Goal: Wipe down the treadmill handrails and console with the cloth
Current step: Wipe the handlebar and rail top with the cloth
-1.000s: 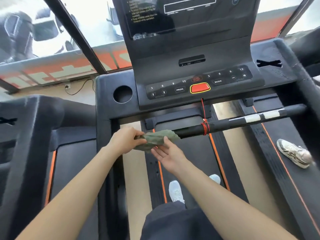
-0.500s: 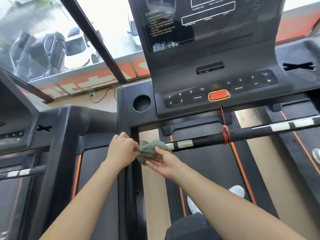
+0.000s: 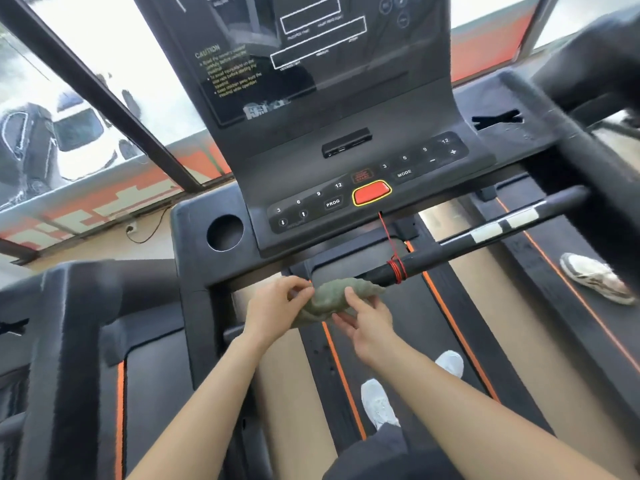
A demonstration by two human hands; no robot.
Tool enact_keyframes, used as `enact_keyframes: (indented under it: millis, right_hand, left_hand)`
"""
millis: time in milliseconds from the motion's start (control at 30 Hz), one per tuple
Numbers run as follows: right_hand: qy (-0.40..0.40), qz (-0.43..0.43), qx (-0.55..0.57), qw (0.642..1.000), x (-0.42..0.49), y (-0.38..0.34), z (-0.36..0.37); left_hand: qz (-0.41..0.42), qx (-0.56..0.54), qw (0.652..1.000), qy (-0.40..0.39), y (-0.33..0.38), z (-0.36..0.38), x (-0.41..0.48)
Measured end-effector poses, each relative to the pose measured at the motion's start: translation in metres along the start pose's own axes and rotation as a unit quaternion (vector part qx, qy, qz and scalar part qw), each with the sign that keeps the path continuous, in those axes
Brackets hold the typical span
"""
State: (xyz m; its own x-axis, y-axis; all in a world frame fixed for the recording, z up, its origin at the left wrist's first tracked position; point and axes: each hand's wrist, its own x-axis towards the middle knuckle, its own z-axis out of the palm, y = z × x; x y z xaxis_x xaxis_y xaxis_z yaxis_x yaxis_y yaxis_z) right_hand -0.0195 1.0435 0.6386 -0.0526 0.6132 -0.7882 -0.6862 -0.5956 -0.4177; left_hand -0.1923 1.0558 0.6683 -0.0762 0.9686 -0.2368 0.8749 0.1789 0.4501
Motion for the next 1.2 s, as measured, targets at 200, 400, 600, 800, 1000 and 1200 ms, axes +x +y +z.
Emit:
enact_keyframes:
  millis: [200, 400, 600, 800, 1000, 1200]
  right_hand:
    - [-0.002, -0.046, -0.034, 0.998, 0.009, -0.02, -0.029]
    - [0.079, -0.103, -0.086, 0.988, 0.007, -0.039, -0.054]
    - [0.187, -0.204, -0.047, 0.96, 0.014, -0.083, -0.078]
    - [0.166, -0.188, 0.097, 0.963, 0.035, -0.118, -0.081]
    - [0.101, -0.121, 0.142, 0.977, 0.033, -0.111, -0.074]
    - [0.063, -0.11, 0.063, 0.99, 0.033, -0.085, -0.059]
  left_hand:
    - [0.027, 0.04, 0.985, -0.163, 0.038, 0.025, 0.047]
    - [0.112, -0.038, 0.989, -0.084, 0.081, 0.026, 0.049]
    - [0.226, -0.062, 0.966, -0.105, 0.158, 0.037, 0.072]
    - [0.228, -0.025, 0.969, -0.09, 0.204, 0.053, 0.112]
    - [0.209, 0.021, 0.962, -0.176, 0.179, 0.065, 0.104]
    - [0.24, 0.18, 0.937, -0.18, 0.164, 0.052, 0.098]
